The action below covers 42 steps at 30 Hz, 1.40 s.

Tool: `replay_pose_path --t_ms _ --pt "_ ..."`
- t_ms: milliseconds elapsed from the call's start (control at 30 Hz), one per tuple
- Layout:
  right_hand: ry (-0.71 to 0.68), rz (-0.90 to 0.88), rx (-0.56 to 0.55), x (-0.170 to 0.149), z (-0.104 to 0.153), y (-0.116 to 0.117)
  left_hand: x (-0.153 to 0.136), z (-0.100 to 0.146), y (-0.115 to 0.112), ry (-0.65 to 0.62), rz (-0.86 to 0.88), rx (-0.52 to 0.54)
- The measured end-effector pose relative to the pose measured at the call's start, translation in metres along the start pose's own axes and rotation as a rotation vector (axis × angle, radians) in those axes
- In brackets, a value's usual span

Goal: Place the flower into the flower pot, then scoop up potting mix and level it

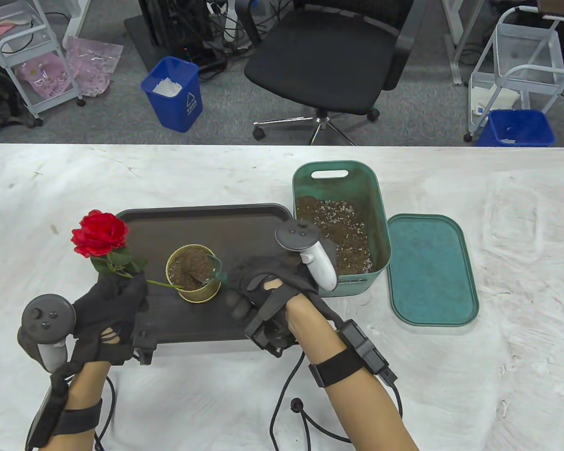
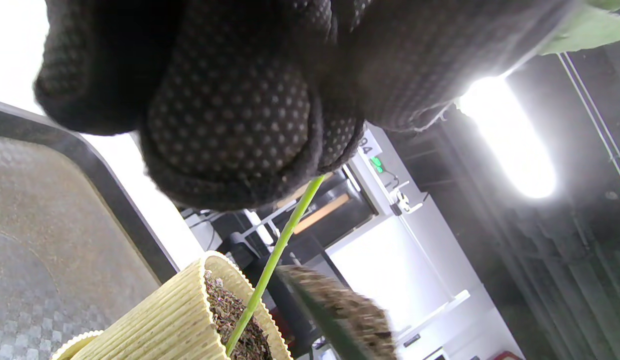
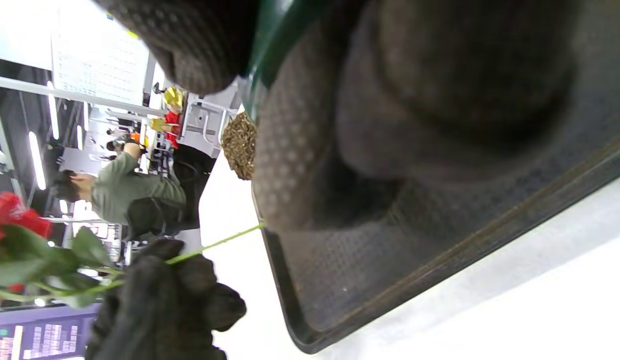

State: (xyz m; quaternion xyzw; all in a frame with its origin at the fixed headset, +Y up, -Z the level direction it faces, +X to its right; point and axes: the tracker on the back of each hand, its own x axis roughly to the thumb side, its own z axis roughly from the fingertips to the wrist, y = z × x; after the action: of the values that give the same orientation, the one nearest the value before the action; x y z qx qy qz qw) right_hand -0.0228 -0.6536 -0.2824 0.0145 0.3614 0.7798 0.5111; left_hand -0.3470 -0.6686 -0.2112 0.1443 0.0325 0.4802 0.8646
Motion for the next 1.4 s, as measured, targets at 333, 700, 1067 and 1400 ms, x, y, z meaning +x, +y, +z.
replay_pose_path --t_ms 333,700,1067,1400 --pt "-0.117 0.403 -0.397 0.026 0.002 0.023 0.000 0.000 0.000 -0.003 0.001 0.000" --pt "-0.280 0.874 -0.581 0.039 0.014 0.053 0.000 0.000 0.000 0.000 -0.003 0.002" --pt "-0.341 1.075 -0.663 0.046 0.024 0.062 0.000 0.000 0.000 0.002 -0.001 0.002" --pt "-0.340 1.096 -0.757 0.055 0.047 0.038 -0.001 0.000 0.001 0.005 0.001 0.003"
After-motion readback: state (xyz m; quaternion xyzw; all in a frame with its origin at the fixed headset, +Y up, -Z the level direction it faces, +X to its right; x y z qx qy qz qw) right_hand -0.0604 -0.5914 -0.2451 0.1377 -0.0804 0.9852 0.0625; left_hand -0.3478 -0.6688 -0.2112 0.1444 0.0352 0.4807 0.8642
